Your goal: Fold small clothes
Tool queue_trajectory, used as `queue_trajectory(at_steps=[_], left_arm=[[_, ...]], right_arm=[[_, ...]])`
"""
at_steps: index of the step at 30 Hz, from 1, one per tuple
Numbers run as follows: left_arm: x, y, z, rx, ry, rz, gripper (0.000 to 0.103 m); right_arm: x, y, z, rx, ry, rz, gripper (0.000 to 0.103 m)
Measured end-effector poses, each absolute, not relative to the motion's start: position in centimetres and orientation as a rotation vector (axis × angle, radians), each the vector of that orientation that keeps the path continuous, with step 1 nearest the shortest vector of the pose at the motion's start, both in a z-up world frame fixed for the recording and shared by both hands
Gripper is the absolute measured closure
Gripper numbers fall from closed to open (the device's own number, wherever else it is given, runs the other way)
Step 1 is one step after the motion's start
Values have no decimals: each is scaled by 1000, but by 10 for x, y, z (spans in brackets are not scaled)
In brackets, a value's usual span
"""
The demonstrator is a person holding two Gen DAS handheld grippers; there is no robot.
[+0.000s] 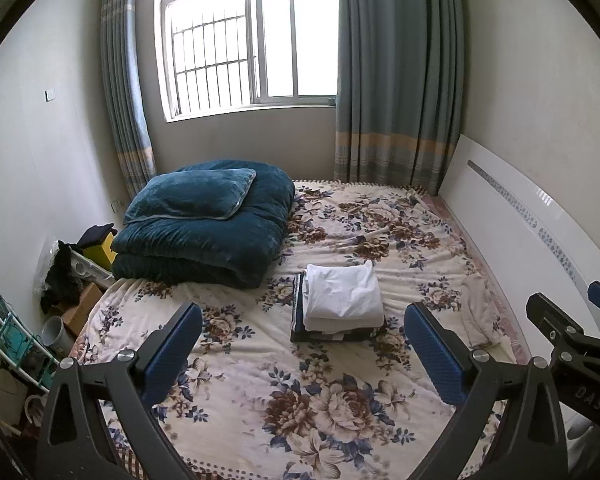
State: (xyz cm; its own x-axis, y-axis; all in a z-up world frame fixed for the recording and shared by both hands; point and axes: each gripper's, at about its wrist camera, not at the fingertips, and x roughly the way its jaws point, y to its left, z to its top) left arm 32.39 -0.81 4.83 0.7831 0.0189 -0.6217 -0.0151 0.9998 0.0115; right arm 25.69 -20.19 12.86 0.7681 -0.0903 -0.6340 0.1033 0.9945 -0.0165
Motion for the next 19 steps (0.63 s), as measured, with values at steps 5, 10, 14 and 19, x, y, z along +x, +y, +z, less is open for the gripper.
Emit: queue_trajectory(at_steps=[5,10,14,19], left_arm=[[324,-9,48,6,673,16,0],[321,-6,49,9,672,18,0],[320,-7,48,9,671,16,0],[316,-2,49,18,662,19,0]], right_arm=[[256,-202,129,21,687,-105,0],[255,-202,129,15,689,-106,0],[255,-201,129,13,689,-106,0],[254,-201,128,15,689,-108,0]])
